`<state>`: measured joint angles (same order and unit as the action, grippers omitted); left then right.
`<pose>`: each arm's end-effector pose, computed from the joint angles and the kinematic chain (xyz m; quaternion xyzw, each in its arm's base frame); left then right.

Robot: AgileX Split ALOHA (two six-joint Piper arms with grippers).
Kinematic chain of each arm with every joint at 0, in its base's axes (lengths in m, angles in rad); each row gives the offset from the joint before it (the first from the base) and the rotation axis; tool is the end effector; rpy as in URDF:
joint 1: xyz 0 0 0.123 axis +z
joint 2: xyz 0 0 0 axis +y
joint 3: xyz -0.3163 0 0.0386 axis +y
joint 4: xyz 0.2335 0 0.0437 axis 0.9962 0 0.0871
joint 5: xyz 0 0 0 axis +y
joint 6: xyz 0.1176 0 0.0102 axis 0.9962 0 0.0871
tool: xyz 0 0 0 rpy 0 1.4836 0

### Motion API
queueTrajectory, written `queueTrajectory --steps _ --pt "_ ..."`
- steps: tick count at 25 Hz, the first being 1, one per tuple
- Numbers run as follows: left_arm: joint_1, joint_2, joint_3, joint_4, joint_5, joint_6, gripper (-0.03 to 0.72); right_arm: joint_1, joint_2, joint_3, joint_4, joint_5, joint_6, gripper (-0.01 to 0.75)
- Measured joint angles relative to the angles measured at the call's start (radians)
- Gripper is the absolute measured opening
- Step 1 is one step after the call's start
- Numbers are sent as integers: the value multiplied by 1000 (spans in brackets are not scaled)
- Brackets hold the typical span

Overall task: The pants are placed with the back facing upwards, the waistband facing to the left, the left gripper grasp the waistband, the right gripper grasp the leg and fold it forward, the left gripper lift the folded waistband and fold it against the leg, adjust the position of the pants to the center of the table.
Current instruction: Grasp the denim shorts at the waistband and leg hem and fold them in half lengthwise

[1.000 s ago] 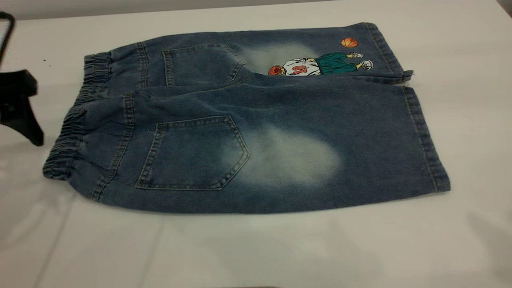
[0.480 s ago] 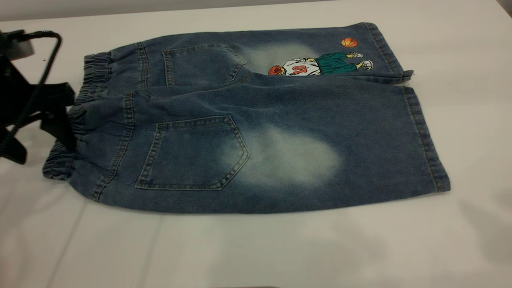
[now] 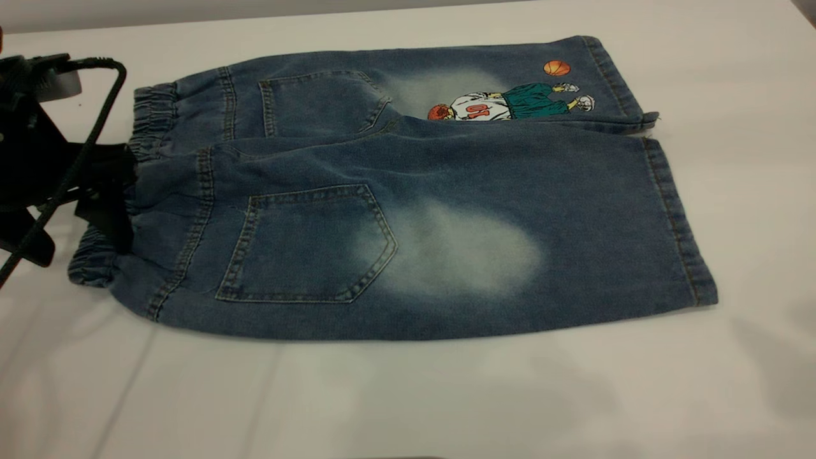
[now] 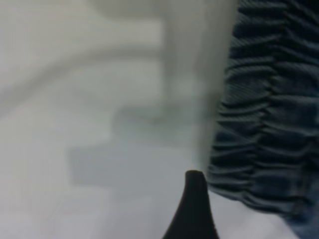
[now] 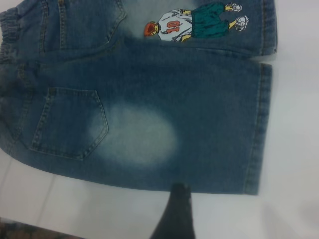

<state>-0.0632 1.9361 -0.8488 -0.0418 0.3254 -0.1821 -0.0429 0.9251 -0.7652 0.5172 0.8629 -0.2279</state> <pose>0.3242 -0.0221 0.1037 -0.0778 0.9894 -0.0240 0.1203 0.1506 0.0379 0.3215 0.0120 0.9235 0.1936 0.3311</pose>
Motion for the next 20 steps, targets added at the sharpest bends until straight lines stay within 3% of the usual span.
queueTrajectory --steps 14,17,20 --pt "0 95 -8 42 -13 -12 543 0 0 0 0 0 -1 593" --pt "-2 96 -8 32 -16 -12 461 0 0 0 0 0 -1 593" --pt "-4 96 -11 -14 -14 -11 292 0 0 0 0 2 -32 593"
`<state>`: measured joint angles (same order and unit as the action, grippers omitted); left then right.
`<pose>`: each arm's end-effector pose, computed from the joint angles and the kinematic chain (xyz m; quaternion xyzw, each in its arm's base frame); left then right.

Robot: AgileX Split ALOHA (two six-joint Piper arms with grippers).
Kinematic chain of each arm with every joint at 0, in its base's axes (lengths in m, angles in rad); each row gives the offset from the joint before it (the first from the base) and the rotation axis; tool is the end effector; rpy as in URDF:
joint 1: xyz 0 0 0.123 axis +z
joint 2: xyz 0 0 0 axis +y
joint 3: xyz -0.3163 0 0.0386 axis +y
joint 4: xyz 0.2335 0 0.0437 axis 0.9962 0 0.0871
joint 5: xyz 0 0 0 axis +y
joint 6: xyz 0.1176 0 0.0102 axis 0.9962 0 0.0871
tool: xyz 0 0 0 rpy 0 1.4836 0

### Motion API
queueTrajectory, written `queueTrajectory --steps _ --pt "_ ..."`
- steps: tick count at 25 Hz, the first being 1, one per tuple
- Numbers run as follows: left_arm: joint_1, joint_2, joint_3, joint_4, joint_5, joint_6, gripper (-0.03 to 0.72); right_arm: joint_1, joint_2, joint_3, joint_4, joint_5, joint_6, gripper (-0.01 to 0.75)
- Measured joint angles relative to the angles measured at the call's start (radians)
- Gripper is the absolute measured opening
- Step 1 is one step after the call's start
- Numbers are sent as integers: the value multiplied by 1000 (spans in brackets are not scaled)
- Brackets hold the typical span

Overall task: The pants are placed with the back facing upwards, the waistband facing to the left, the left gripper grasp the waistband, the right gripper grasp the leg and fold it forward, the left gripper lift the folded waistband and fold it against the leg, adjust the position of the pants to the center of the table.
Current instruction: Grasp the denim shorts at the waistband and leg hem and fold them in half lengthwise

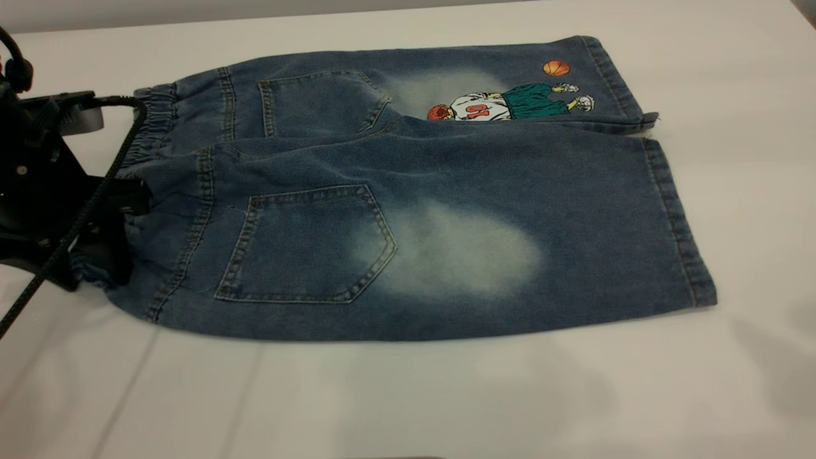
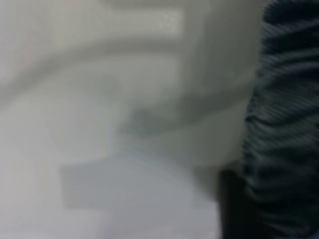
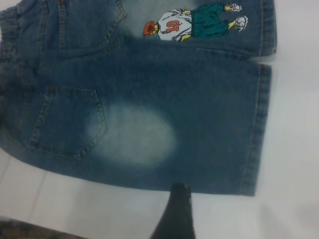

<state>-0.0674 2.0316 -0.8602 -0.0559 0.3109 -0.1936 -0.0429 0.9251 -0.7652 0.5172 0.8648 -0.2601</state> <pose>0.3260 -0.0240 0.0748 -0.0885 0.9921 -0.0222 0.0855 0.1504 0.0380 0.3213 -0.0031 0.9238 0.1884 0.3333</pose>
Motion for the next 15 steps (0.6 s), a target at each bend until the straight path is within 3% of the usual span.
queueTrajectory --steps 3,4,10,15 --pt "0 0 -22 -40 44 29 103 0 1 0 0 8 -66 593" --pt "0 0 -36 -49 67 50 88 0 2 0 0 8 -91 593" --pt "1 -17 -166 -124 274 194 83 0 68 0 43 7 -240 593" --pt "1 -28 -267 -155 353 257 83 25 191 0 75 -4 -333 593"
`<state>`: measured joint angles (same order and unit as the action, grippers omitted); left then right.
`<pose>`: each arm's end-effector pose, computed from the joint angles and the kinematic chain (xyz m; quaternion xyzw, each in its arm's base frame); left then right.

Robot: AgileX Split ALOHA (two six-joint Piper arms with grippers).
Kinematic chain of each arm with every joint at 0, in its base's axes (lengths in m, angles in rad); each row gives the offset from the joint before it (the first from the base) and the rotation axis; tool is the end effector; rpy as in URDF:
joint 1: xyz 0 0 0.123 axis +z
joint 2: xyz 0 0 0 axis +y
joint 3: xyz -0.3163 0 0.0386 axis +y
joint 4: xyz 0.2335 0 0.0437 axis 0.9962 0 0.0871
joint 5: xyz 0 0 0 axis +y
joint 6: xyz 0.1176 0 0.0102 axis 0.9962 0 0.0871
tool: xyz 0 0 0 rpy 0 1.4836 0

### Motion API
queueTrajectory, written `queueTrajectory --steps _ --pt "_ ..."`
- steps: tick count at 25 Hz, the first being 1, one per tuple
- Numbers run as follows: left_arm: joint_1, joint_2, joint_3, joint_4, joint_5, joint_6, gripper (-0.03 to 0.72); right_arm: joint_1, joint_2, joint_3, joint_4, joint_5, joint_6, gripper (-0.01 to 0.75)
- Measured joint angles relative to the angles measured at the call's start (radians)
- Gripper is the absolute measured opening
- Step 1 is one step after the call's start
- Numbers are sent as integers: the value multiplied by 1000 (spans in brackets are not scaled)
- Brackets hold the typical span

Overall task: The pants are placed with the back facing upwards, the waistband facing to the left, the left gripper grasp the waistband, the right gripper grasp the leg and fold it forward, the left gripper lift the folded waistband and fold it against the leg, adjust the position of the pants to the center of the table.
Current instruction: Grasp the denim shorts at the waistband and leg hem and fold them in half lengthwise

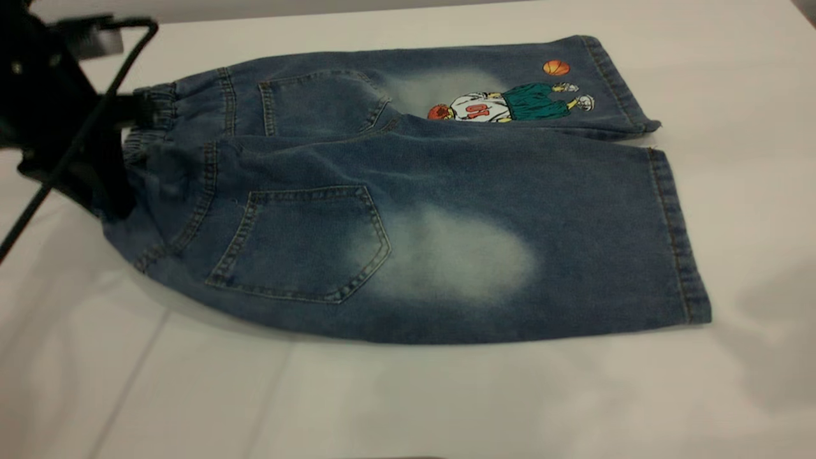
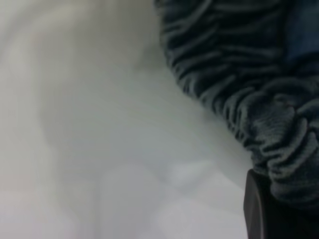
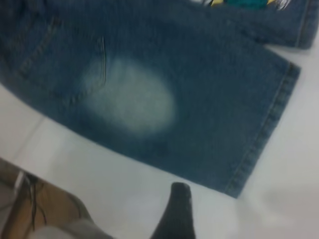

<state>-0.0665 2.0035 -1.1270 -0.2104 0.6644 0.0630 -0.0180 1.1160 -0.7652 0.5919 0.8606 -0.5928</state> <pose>0.3637 -0.0395 0.1264 -0.0143 0.9958 -0.0696 0.0581 0.1858 0.0466 0.2931 -0.1335 0.9332 0.1821 0.2795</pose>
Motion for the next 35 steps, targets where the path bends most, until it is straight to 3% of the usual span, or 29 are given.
queueTrajectory --steps 9,13,26,35 --pt "0 0 -75 1 26 36 83 295 304 0 -114 -66 -51 593" --pt "0 0 -76 1 26 55 83 374 432 -1 -162 -121 -47 593" --pt "0 0 -76 1 -10 59 83 387 731 -10 -196 -379 0 593" --pt "0 0 -76 1 -20 60 83 387 872 -11 -233 -433 23 593"
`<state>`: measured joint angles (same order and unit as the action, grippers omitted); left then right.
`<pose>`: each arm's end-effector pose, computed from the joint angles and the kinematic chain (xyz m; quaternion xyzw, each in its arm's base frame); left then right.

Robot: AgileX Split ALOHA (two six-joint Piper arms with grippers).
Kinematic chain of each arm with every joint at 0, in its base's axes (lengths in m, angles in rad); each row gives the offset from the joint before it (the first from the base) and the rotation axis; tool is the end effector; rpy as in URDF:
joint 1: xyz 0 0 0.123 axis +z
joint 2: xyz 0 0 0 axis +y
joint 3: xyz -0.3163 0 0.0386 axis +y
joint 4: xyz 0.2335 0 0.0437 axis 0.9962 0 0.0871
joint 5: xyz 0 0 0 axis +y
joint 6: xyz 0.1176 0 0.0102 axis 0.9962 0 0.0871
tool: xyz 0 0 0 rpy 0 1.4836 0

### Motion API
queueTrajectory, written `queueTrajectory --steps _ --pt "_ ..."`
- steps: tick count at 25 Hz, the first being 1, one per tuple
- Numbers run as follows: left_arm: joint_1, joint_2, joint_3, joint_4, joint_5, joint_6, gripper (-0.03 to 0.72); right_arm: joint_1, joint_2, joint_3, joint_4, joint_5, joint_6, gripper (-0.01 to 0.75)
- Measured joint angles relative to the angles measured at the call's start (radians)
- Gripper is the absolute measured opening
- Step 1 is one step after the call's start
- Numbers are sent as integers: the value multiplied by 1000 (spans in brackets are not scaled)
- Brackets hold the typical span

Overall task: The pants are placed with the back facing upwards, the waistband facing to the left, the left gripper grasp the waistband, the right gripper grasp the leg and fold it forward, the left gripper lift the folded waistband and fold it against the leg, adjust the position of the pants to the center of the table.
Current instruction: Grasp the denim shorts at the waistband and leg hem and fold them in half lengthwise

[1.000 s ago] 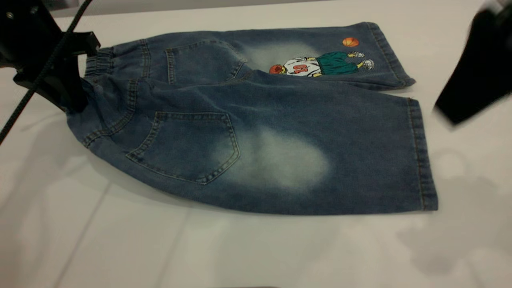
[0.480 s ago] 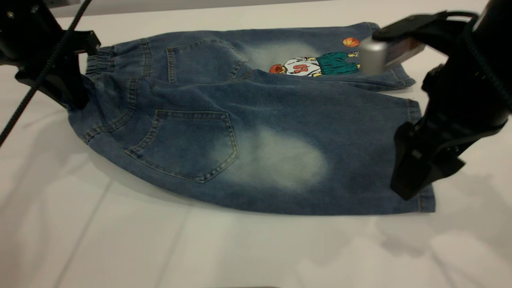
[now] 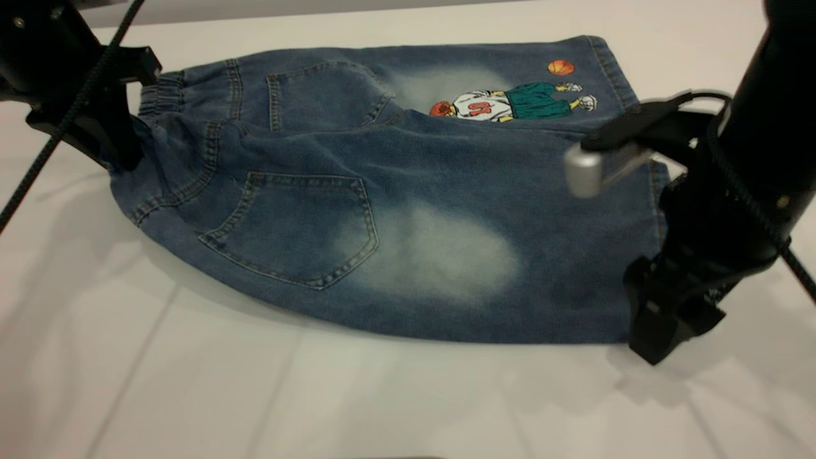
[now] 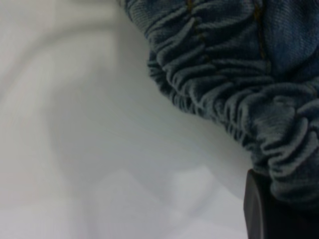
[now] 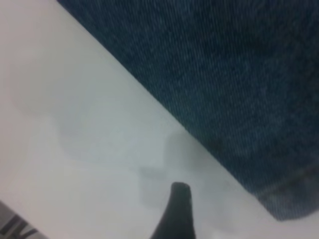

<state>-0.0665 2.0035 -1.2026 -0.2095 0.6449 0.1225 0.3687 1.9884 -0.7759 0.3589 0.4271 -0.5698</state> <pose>0.3855 -0.0405 0.1425 0.0172 0.9917 -0.0684 0.1073 0.2655 0.1210 0.0764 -0.3007 0.9507 0.0741 0.0166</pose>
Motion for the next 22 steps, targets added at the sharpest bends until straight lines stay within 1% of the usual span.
queueTrajectory --steps 8,10,12,13,15,17,19,21,22 --pt "0 0 0 0 0 0 83 0 25 -1 -7 -62 1 593" --pt "0 0 0 0 0 0 83 0 29 -2 -9 -66 2 582" --pt "0 0 0 0 0 0 83 0 35 -6 -12 -66 2 545" --pt "0 0 0 0 0 0 83 0 36 -8 -12 -68 2 517" --pt "0 0 0 0 0 0 83 0 39 -9 -14 -75 8 411" --pt "0 0 0 -6 -1 0 83 0 42 -10 -15 -82 17 270" --pt "0 0 0 -25 -1 0 83 0 44 -10 -15 -82 24 109" --pt "0 0 0 -43 -1 0 83 0 45 -10 -12 -77 29 46" --pt "0 0 0 -56 -1 0 83 0 45 -11 -11 -71 31 34"
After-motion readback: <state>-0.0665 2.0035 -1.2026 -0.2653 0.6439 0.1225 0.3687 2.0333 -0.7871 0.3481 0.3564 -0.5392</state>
